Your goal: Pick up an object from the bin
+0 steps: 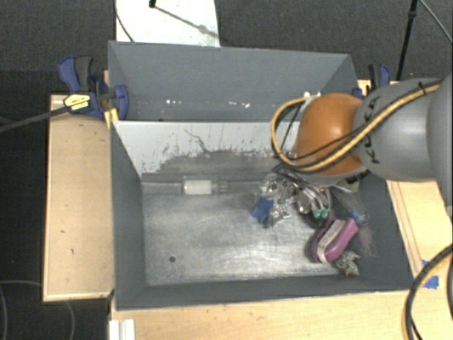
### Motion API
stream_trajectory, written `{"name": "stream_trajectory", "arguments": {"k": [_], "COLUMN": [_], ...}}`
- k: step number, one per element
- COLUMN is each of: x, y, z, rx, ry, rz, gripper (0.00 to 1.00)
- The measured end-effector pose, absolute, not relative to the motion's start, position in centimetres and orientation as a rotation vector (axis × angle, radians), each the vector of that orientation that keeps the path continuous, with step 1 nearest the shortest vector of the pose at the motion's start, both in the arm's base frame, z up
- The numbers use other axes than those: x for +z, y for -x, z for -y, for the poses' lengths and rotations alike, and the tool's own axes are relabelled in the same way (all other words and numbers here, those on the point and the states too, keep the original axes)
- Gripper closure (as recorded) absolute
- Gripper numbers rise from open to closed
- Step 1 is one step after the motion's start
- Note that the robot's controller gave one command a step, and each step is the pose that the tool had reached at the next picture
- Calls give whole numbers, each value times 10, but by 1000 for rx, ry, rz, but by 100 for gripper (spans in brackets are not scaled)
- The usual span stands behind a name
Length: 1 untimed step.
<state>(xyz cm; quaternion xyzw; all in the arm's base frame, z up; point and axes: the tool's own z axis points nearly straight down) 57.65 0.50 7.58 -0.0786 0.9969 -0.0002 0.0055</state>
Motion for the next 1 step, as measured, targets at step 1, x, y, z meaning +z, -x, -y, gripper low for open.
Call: {"name": "stream_trajectory", "arguments": {"k": [1], "x": [242], "y": [-582], "z": [-4], "rx": [0], "ry": [165], "rz": [-3125], "gripper": [100]}}
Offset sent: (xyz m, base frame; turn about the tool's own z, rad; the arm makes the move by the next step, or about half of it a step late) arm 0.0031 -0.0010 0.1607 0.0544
